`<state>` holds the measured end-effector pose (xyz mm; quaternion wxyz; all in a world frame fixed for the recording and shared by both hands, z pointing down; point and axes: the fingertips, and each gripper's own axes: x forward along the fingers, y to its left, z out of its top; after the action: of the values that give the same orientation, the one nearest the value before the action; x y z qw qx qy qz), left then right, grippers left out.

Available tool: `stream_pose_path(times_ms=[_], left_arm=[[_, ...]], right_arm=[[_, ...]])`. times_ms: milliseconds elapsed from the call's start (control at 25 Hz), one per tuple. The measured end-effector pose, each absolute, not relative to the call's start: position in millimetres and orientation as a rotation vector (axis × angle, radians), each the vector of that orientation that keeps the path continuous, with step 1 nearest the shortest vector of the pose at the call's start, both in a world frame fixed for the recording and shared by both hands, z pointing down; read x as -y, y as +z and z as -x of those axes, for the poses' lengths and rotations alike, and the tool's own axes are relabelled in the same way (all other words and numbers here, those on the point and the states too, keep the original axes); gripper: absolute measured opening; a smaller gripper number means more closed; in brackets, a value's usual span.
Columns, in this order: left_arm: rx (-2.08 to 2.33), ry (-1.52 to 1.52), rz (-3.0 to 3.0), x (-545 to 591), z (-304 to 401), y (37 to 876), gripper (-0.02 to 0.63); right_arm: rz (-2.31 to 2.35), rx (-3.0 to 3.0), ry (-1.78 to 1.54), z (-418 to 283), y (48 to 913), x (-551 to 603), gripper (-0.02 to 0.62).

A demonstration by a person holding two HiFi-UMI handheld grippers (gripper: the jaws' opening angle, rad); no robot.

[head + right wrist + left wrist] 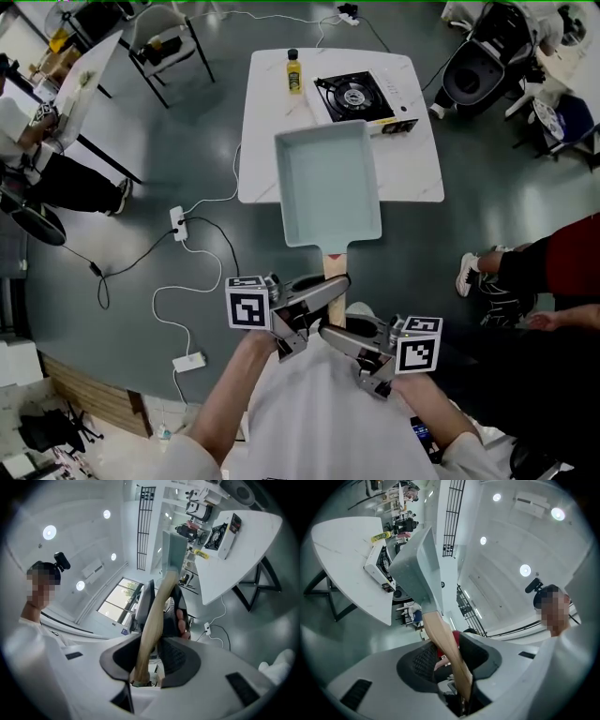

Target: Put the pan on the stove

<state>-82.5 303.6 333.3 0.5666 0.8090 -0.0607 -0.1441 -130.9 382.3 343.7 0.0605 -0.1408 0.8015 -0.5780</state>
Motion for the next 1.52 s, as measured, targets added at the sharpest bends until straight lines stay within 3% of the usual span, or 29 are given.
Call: stream_pose_path(times_ms=[520, 1080, 1520], left_arm=[[0.134, -0.324, -1.906, -194, 94, 339, 0.14], [0.189, -0.286, -1.933, 10, 40, 340, 0.14], [0.189, -0.227, -1.925, 72, 10, 354, 0.14]], right_arm=[[0.44, -2.432, -1.736, 143, 350, -273, 0.118], [0.339, -2.459, -1.711, 89, 351, -70, 0.118], [0.36, -2.402, -1.73, 64, 361, -6, 0.117]])
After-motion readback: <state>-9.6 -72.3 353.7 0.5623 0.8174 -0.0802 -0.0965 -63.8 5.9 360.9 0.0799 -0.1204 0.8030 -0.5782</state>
